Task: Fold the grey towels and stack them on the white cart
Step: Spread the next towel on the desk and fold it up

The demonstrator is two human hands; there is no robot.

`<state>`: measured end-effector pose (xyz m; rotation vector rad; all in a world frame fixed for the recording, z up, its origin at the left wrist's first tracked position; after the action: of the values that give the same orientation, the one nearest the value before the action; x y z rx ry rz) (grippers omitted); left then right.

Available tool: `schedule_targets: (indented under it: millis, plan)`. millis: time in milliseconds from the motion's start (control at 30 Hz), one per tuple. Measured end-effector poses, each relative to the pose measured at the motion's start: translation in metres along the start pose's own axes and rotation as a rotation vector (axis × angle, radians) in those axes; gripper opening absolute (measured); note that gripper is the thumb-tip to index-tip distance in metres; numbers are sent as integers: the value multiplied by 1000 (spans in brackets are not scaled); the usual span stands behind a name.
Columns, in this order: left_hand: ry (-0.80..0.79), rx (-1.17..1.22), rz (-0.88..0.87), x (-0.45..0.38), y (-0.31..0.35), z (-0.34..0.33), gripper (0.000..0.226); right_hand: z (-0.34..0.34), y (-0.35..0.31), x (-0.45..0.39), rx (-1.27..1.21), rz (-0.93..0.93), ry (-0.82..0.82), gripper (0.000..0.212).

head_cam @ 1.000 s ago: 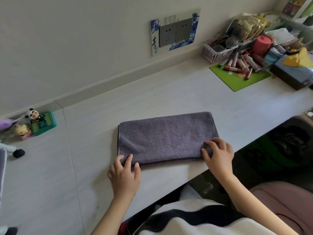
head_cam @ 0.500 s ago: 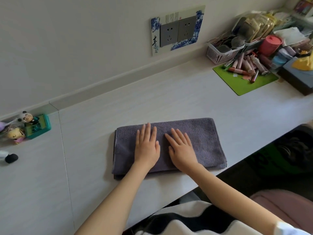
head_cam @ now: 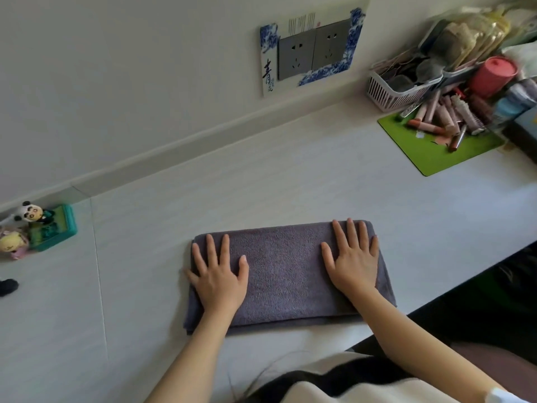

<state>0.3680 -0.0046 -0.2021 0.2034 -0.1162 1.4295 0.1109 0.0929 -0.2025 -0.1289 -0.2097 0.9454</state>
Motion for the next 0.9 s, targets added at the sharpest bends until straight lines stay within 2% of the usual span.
schedule_targets:
  millis: [67,133,233,333,400,467,533,633,733,833,900]
  plan:
    - [-32,33,35,0,-8,2,70,0,-1,-2,12,-12,-26,75]
    - [0,104,59,0,-10,6,67,1,-3,-3,11,-3,-33,78]
    - [38,280,191,4,-25,19,59,8,-12,0,-113,36,10,78]
    - [-12,415,329,9,-48,25,65,14,-37,17,-450,127,44,56]
    - [-107,475,423,12,-56,27,70,15,-64,35,-744,164,-16,49]
    - [-221,506,463,14,-56,32,69,14,-92,54,-1008,116,-121,48]
    - [-309,581,455,13,-52,40,63,11,-111,66,-1223,-12,-203,47]
    - [-466,949,405,12,-46,57,47,5,-119,71,-1382,-167,-233,45]
    - [-601,1085,166,17,-30,77,30,-2,-111,76,-1375,-191,-214,44]
    - [-545,1051,-1,28,-4,96,29,-2,-112,81,-1378,-192,-202,44]
    - [-427,979,-41,31,17,107,33,-1,-115,76,-1403,-192,-296,48]
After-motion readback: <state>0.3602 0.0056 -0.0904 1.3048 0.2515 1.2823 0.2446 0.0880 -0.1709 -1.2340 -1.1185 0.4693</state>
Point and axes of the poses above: each hand's wrist, its own x-axis away from the middle knuckle, its own z-axis out of the back of the hand, y = z × x, the point moved 4 cm from there along -x, towards the middle knuckle, and after that the axes turned 2 degrees about -x, right-handed, at the moved point
